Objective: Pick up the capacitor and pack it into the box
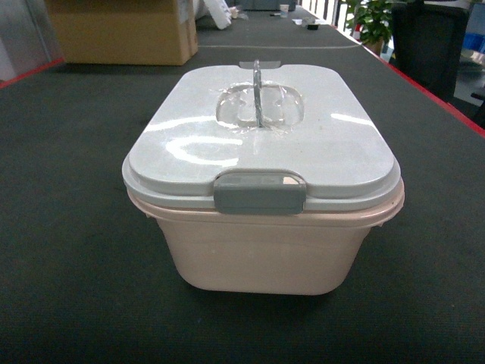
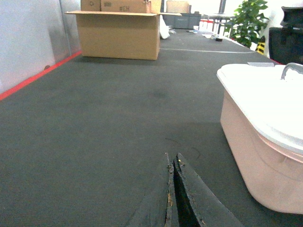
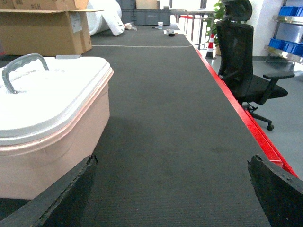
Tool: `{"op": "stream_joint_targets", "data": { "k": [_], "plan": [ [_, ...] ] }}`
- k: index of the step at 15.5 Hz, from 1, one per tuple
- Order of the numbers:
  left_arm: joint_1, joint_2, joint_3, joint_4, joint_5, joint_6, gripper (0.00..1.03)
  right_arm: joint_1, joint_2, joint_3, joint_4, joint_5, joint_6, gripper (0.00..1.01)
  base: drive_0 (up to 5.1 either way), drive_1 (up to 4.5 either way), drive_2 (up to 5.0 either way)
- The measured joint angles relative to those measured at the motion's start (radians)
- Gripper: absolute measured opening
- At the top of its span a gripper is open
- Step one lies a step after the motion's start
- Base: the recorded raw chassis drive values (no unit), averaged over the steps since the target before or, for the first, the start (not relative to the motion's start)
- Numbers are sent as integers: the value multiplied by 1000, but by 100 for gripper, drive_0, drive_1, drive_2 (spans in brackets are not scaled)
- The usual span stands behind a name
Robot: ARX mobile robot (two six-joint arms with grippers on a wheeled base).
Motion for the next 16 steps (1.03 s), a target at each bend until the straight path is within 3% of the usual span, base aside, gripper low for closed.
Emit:
{"op": "stream_joint_targets", "data": {
  "k": [1,3,10,12,16],
  "plan": [
    [0,-15,0,-19,0,0,2,0,0,0,0,0,0,98,0,0,0],
    [0,-163,0,-190,0,0,2,0,0,0,0,0,0,98,0,0,0],
    [0,-170,1,-179,0,1,4,0,0,0,0,0,0,98,0,0,0],
    [0,-170,1,-183,0,1,20,0,0,0,0,0,0,98,0,0,0],
    [0,-170,0,-183,0,1,78,0,0,0,0,0,0,98,0,0,0]
  ]
}}
